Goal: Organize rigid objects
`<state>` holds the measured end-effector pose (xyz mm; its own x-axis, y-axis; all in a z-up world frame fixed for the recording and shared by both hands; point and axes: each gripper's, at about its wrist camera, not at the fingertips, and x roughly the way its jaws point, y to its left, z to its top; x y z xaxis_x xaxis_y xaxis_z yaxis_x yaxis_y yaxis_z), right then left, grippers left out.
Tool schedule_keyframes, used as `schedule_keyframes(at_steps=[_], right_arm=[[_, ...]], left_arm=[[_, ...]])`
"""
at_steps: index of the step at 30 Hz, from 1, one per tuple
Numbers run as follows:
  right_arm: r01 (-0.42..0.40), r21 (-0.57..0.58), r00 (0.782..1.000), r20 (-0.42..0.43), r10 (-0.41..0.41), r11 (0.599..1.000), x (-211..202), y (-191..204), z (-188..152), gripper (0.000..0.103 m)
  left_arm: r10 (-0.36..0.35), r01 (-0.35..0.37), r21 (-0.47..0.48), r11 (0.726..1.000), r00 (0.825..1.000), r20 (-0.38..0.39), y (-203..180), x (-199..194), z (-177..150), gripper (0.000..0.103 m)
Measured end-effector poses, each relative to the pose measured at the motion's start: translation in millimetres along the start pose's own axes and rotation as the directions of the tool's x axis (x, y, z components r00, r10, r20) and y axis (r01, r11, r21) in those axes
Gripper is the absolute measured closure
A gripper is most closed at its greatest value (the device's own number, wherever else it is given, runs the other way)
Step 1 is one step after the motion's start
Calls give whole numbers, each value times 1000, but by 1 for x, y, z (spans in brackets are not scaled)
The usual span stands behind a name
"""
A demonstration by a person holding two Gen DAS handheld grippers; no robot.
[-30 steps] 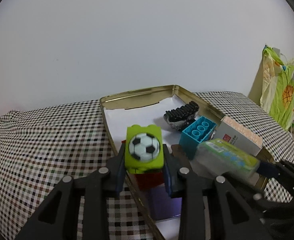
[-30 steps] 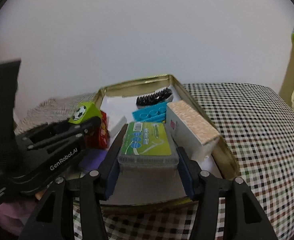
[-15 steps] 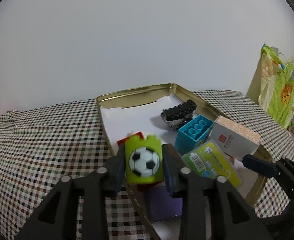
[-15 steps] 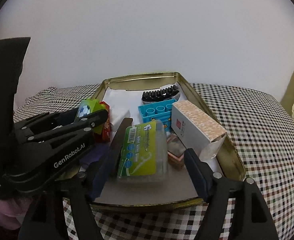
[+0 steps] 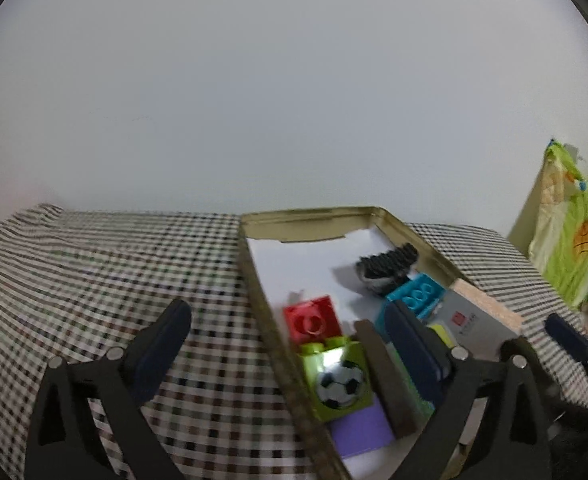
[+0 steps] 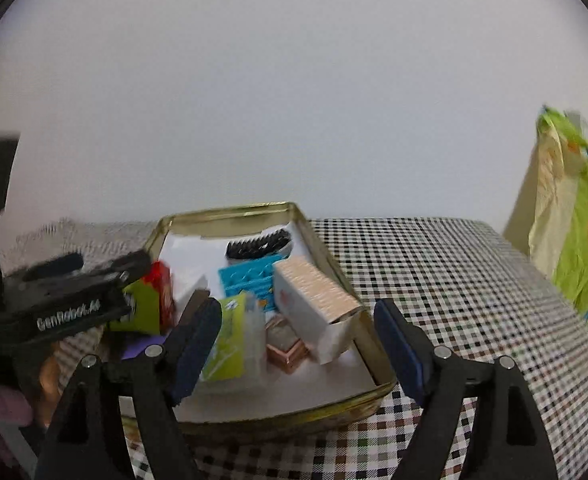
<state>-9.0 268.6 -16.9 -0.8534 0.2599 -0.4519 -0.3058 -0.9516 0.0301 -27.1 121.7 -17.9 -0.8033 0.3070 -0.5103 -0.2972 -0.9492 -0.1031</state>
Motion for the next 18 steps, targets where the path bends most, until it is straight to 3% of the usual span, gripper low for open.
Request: schedule_keyframes(at_steps=[4,7,10,15,18], right_arm=[[-2,126,999,34,-2,992,0,-22,7,22],[18,185,996,87,-34,983,-1,-32,7,16],[36,170,989,132,-59,985,-11,-30,8,15],[82,92,974,204,-100,992,-11,-13,10,15],[131,80,952,267,-148,988,-15,-4,7,4]], left_arm=[[16,-16,28,999,1000,9,-4,-2,-1,4],[26,-26,34,999,999,22,-3,-6,-2,4],[66,-68,38,997,997,43,1,-14,-6,3],[56,-57,14,998,998,37,8,-20,-11,2],[70,-72,24,997,996,59,7,-26,-13,1]])
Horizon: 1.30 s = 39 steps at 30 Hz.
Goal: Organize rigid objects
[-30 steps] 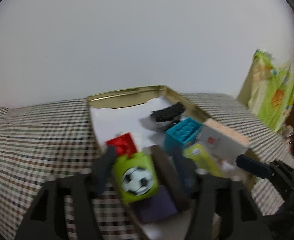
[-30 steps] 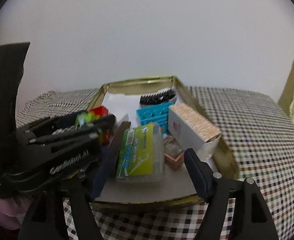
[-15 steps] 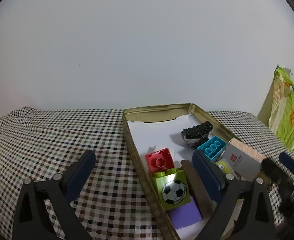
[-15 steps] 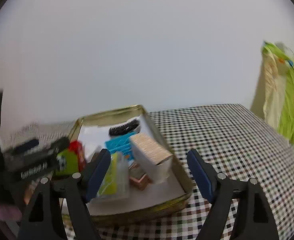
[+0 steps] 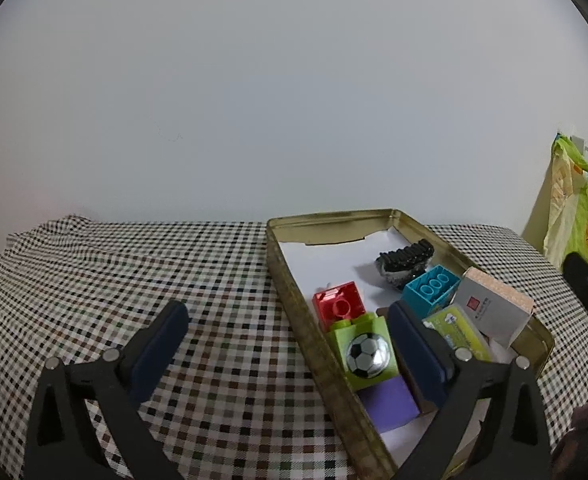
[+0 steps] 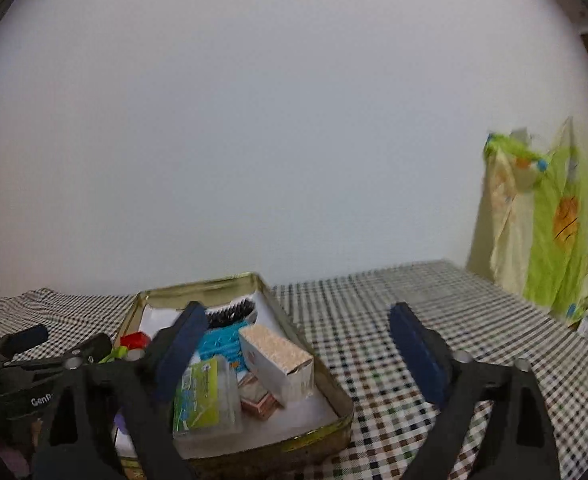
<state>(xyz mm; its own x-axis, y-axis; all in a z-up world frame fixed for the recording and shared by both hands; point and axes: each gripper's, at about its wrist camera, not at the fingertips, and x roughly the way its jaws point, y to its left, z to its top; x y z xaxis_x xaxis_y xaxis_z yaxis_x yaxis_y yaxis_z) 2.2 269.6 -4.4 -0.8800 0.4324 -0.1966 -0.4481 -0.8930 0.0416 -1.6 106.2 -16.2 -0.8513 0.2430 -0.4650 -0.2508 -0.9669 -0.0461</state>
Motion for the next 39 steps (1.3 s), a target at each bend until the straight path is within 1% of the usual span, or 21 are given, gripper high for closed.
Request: schedule_keyframes(at_steps=[1,3,5,7,9,11,15,20,23,26,31,39], right_arm=[[13,-3,1000,19,-13,1000,-3,1,0,4],[36,-7,998,57,-35,999,-14,6,2,4],[58,-4,997,52,-58,998,-17,9,0,4],[67,20,997,27,-68,998,-16,7,2,4],[53,70,998,11,-54,996,-18,5,0,4],[35,102,999,25,-38,994,-21,6,-1,4],[52,64,998,44,-55,997,-21,20,0,4],[35,59,998,41,-37,998,-16,27,0,4],[21,78,999,35,-24,997,-14,21,0,4],[3,75,999,44,-6,997,-17,24,0,4],[7,45,999,38,-8,999,-16,30,-1,4],[12,53,1000,28,-13,999,-15,30,-2,3]], left_arm=[[15,-15,4,1000,1000,4,0,-1,-1,1],[22,-22,3,1000,1000,20,-1,-5,-1,1],[24,-25,4,1000,999,36,-1,-8,-1,1],[27,-27,10,1000,999,46,-1,-12,-2,1],[28,-29,15,999,998,58,-1,-16,-3,1],[29,-31,25,999,996,79,-2,-20,-4,1],[30,-35,48,998,994,109,-6,-26,-5,1],[32,-38,54,998,994,109,-6,-29,-5,1],[33,-39,49,998,993,111,-5,-30,-5,1],[36,-42,48,998,993,114,-6,-29,-5,1],[29,-33,35,999,993,113,-3,-32,-6,1],[14,-21,46,999,990,140,-6,-39,-7,1]])
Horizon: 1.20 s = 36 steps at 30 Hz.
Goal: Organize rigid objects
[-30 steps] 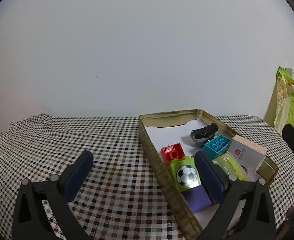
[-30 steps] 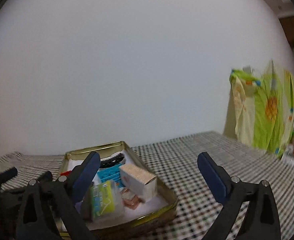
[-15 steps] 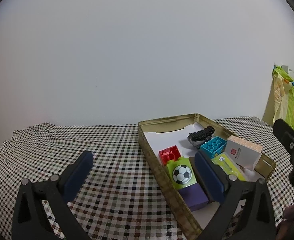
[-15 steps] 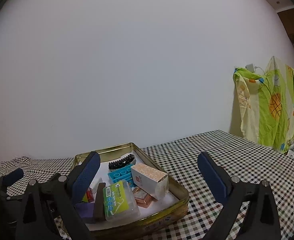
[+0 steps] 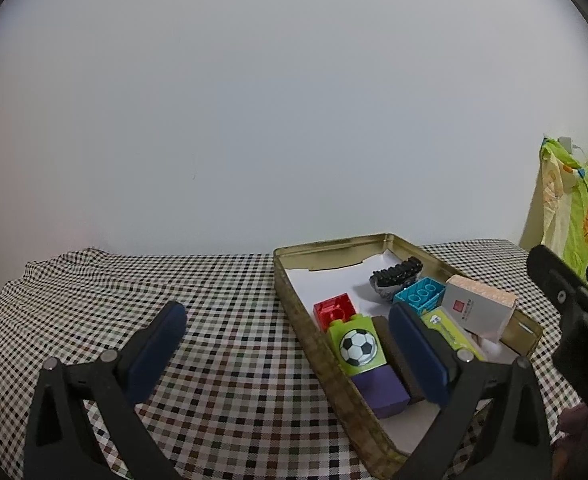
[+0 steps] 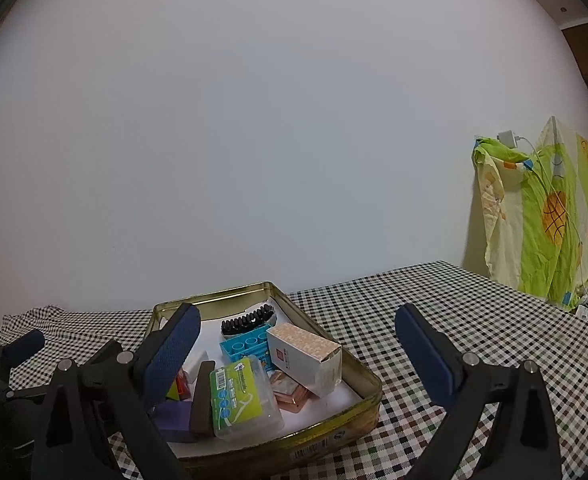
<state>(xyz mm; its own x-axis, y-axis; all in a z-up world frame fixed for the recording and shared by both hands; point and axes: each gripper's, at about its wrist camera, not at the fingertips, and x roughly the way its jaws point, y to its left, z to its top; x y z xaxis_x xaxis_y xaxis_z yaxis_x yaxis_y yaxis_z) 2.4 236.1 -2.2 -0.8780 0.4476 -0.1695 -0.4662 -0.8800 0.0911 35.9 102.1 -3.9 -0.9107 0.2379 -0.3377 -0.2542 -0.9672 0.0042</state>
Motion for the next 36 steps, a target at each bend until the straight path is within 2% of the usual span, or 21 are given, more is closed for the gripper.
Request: schedule_keyframes(at_steps=[36], right_arm=[[-10,-11,1000,-18,10,1000,5,2,-2,3]], left_arm=[[14,-14,8,1000,1000,-19,-1,4,0,1]])
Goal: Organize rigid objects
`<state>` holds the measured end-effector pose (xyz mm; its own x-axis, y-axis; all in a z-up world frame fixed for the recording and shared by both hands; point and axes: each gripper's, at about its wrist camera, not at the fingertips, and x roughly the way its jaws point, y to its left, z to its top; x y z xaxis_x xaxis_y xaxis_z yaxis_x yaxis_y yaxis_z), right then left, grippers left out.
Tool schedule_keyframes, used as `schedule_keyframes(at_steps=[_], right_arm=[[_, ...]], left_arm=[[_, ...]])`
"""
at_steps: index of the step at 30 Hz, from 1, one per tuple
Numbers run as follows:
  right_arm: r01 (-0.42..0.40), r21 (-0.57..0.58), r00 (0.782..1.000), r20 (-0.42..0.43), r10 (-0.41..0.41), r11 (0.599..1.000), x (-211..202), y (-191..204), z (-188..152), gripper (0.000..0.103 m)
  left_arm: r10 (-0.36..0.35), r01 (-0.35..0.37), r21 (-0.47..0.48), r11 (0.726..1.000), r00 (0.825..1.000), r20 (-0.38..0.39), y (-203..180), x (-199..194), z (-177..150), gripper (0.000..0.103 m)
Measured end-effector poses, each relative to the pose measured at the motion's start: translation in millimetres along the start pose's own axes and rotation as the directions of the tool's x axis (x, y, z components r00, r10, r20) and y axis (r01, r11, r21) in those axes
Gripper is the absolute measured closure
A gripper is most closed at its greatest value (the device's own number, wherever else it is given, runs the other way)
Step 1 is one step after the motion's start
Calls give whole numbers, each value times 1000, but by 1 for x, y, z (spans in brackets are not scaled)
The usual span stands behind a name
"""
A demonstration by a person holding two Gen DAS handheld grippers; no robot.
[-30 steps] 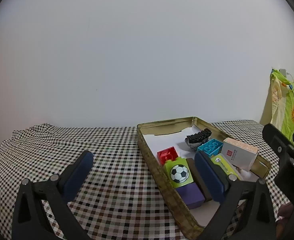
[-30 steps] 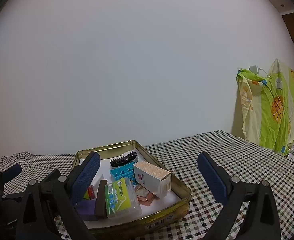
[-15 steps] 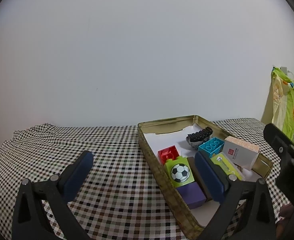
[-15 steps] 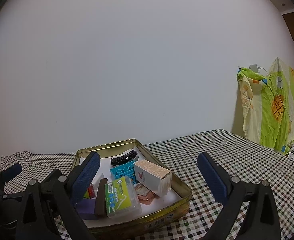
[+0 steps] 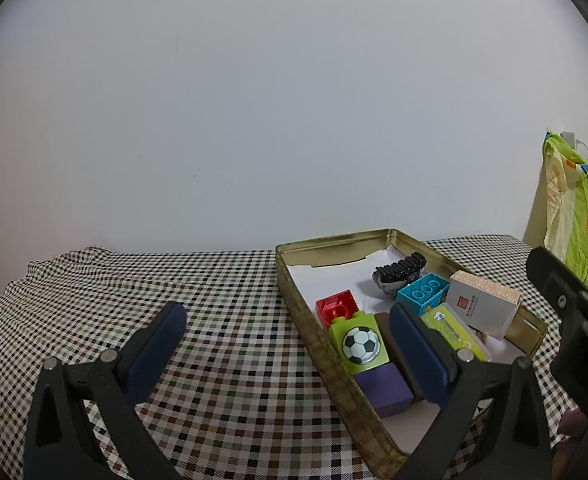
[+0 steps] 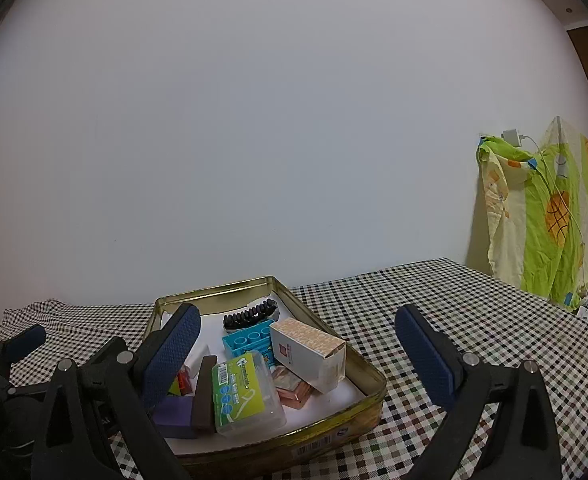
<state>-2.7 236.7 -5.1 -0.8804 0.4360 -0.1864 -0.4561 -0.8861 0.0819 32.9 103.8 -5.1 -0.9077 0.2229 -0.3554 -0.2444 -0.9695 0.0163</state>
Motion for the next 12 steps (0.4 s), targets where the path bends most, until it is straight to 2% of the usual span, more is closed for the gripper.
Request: schedule_keyframes(at_steps=[12], right_arm=[[6,3,1000,1,-6,1000,0,-2,0,3]], left_arm=[[0,0,-3,1000,1000,-6,-1,0,-1,1]])
